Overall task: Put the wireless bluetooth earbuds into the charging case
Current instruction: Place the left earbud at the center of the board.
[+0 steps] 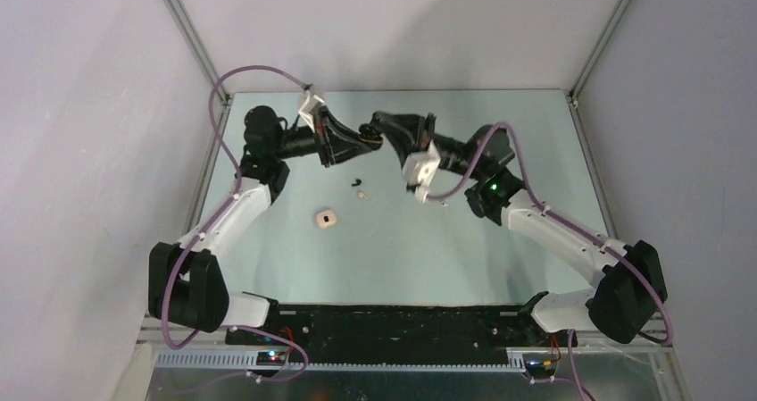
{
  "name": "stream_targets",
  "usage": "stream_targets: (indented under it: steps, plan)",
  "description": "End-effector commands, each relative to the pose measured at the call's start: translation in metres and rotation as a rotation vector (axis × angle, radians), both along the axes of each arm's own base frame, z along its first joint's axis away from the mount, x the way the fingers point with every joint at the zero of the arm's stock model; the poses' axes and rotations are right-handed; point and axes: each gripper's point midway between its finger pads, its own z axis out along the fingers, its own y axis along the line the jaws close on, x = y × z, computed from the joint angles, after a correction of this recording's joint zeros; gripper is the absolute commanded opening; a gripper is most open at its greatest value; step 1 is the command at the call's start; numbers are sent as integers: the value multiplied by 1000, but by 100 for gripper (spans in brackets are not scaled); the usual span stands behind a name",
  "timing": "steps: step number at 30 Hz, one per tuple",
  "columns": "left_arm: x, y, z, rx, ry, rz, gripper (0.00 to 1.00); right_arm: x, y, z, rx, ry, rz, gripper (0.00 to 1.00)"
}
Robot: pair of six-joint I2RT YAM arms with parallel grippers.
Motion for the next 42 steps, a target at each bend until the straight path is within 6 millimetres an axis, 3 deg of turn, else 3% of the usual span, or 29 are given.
stream_targets:
  steps: [1,4,13,28,34,37,38,42]
  plan:
    - [-39,-14,0,10,-76,-144,0,-52,8,20,-32,-485,38,0]
    - [-44,-16,-1,10,-71,-180,0,-67,11,16,-50,-573,63,0]
    - [-51,-22,-10,16,-62,-207,0,-81,10,-11,-159,-621,95,0]
    - [-57,-22,-9,9,-33,-213,0,-81,20,-24,-157,-582,36,0]
    - [-18,-10,-34,4,45,77,0,-78,4,-32,-163,-512,-34,0]
    - [2,7,-58,59,88,242,0,-78,-3,-54,-177,-426,-42,0]
    - [12,14,-62,90,53,305,0,-79,-5,-57,-174,-407,-45,0]
    - [23,33,-71,187,-6,417,0,-75,-12,-100,-187,-237,-50,0]
